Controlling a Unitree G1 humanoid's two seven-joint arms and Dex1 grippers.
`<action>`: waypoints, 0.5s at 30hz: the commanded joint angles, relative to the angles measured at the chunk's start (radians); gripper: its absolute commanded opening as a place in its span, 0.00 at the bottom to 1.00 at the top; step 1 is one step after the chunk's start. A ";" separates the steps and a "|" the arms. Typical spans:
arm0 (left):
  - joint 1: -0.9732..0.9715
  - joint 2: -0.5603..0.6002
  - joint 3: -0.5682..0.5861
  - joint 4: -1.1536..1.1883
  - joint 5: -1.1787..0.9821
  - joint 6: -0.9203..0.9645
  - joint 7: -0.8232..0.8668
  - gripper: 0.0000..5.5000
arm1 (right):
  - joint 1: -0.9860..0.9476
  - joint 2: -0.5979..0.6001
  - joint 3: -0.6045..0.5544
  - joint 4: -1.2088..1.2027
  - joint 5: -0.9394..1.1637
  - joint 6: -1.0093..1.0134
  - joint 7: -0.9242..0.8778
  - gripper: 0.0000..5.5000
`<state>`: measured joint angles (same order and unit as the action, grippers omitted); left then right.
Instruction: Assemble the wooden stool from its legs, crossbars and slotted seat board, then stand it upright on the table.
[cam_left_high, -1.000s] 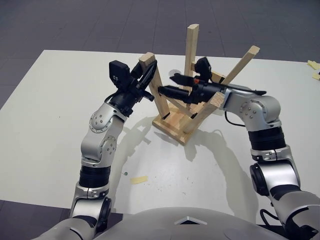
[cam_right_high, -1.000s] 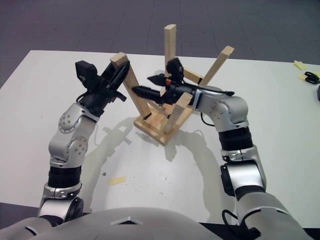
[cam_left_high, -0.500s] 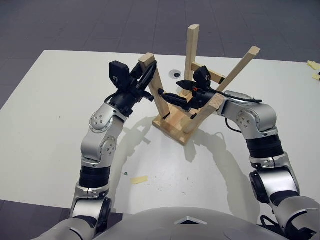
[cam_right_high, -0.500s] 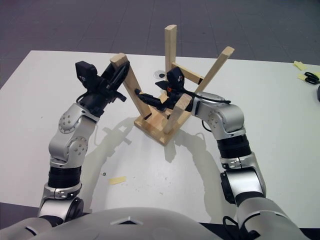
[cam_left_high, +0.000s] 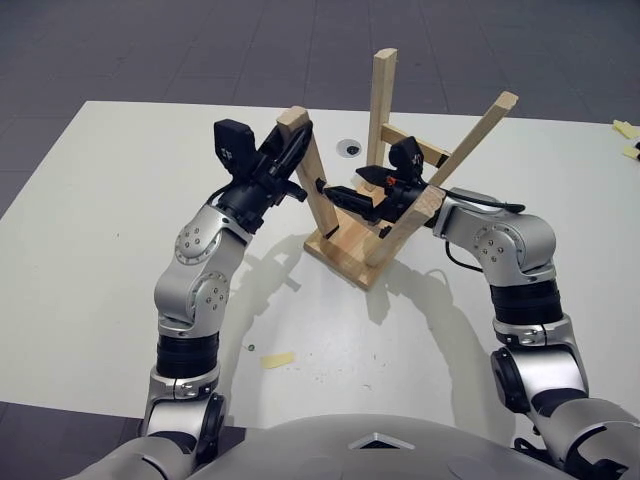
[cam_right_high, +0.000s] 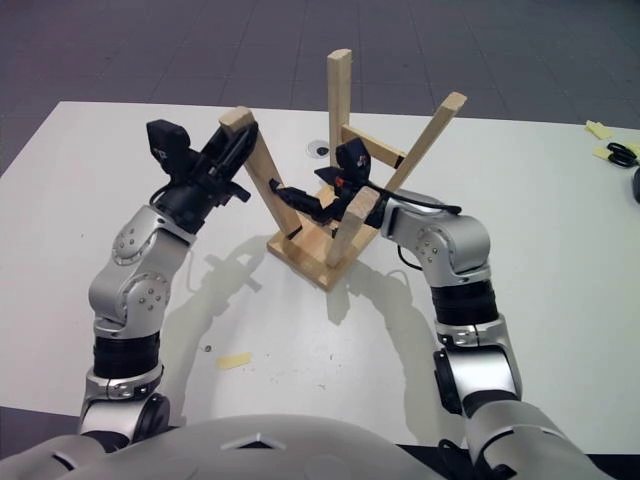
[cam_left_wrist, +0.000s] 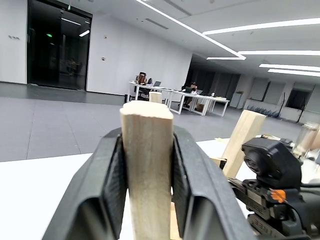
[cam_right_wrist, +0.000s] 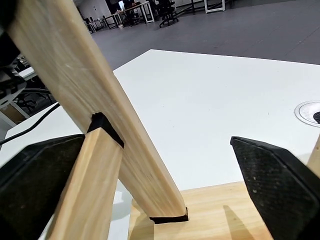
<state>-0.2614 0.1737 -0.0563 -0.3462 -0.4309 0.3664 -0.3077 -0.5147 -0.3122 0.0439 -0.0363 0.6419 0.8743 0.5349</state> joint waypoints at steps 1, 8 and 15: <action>0.071 0.044 -0.114 0.041 0.133 0.013 -0.005 0.19 | -0.078 0.044 -0.158 -0.014 0.068 -0.005 -0.090 0.98; 0.116 0.062 -0.090 0.066 0.180 -0.013 0.054 0.19 | -0.218 0.033 -0.419 -0.122 0.321 -0.003 -0.177 0.98; 0.118 0.017 -0.047 -0.003 0.099 0.011 0.102 0.28 | -0.233 -0.005 -0.490 -0.215 0.471 0.003 -0.286 0.98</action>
<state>-0.1856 0.1815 -0.1261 -0.3689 -0.3370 0.2962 -0.2347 -0.7482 -0.3005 -0.4391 -0.2263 1.0866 0.8650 0.2748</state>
